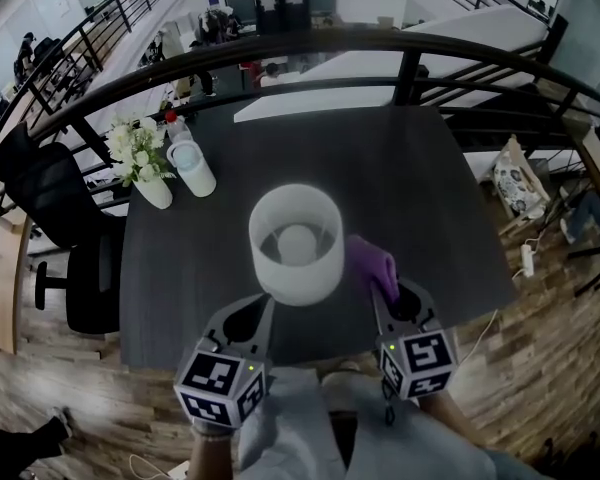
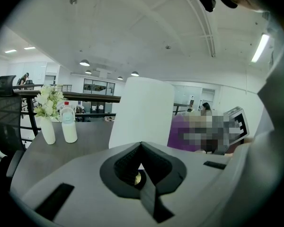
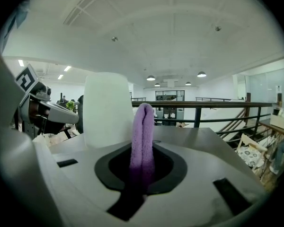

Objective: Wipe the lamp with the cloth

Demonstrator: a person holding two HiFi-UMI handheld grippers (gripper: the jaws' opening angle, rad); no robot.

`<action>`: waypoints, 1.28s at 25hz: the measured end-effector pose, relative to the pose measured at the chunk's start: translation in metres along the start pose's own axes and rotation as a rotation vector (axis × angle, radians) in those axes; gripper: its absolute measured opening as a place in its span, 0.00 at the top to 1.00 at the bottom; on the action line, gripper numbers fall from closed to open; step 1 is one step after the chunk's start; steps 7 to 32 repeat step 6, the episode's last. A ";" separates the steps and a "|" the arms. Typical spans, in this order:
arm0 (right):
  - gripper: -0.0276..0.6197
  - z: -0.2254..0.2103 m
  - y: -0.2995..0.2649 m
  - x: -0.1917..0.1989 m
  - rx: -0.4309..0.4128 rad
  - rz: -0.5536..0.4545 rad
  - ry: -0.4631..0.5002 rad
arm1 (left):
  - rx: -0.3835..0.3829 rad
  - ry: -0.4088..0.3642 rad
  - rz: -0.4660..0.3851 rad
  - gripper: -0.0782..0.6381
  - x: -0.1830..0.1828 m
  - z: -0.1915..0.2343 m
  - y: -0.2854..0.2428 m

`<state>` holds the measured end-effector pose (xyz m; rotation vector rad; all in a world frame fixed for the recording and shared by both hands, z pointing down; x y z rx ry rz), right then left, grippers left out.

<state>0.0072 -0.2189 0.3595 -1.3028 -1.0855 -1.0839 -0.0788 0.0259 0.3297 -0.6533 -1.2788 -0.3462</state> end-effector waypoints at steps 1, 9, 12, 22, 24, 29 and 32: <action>0.88 0.000 0.000 0.000 -0.002 0.000 -0.001 | -0.001 0.000 -0.001 0.89 0.000 0.000 0.000; 0.88 0.001 -0.001 -0.002 -0.007 0.002 0.003 | 0.002 -0.005 -0.003 0.89 -0.001 0.000 -0.002; 0.88 0.001 -0.001 -0.002 -0.007 0.002 0.003 | 0.002 -0.005 -0.003 0.89 -0.001 0.000 -0.002; 0.88 0.001 -0.001 -0.002 -0.007 0.002 0.003 | 0.002 -0.005 -0.003 0.89 -0.001 0.000 -0.002; 0.88 0.001 -0.001 -0.002 -0.007 0.002 0.003 | 0.002 -0.005 -0.003 0.89 -0.001 0.000 -0.002; 0.88 0.001 -0.001 -0.002 -0.007 0.002 0.003 | 0.002 -0.005 -0.003 0.89 -0.001 0.000 -0.002; 0.88 0.001 -0.001 -0.002 -0.007 0.002 0.003 | 0.002 -0.005 -0.003 0.89 -0.001 0.000 -0.002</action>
Point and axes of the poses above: the fingertips, and each gripper's own axes: y backward along the fingers, z to its left, x out of its underside, the point moved 10 cm from there along y, backward along the fingers, and after that the axes turned 12 degrees about -z, right-handed, at the moved point
